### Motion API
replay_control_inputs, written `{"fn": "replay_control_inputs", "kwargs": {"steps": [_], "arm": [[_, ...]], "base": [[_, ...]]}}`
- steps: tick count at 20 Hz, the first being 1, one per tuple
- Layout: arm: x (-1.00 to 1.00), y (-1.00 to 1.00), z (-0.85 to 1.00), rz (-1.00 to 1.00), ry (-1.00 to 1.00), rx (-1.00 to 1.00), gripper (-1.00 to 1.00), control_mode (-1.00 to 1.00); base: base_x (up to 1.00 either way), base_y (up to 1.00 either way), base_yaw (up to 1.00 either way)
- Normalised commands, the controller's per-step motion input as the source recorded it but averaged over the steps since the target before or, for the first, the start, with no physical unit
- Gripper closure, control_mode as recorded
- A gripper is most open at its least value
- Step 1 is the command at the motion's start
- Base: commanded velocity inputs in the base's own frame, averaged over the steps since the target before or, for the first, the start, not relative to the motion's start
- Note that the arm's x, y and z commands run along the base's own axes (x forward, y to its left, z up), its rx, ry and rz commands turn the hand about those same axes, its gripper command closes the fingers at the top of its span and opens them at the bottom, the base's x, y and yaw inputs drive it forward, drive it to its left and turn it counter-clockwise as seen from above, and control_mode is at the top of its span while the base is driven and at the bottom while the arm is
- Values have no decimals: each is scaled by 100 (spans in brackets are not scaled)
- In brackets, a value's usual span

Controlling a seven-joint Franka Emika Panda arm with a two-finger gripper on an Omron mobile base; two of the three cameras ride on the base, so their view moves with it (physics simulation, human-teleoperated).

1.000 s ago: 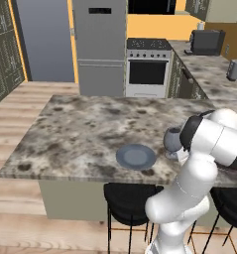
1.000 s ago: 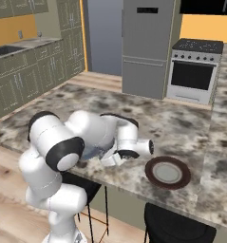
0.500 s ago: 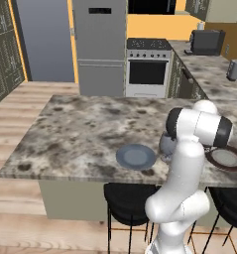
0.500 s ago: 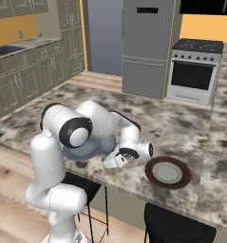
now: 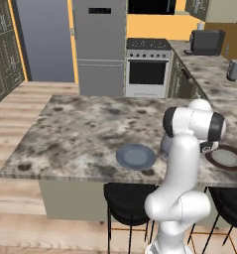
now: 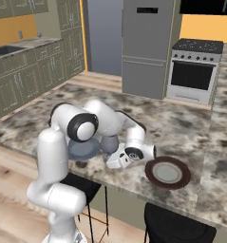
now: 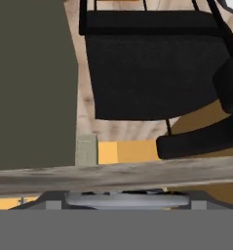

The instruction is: Retrieve the wine glasses from the counter and place one next to each plate.

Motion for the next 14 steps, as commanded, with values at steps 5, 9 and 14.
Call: {"fn": "replay_control_inputs", "kwargs": {"steps": [5, 9, 14], "arm": [[3, -4, -15, 0, 0, 0, -100, -100], [0, 0, -2, 0, 2, 0, -100, -100], [0, 0, 0, 0, 1, 0, -100, -100]], "base": [[0, 0, 0], [0, 0, 0], [0, 0, 0]]}}
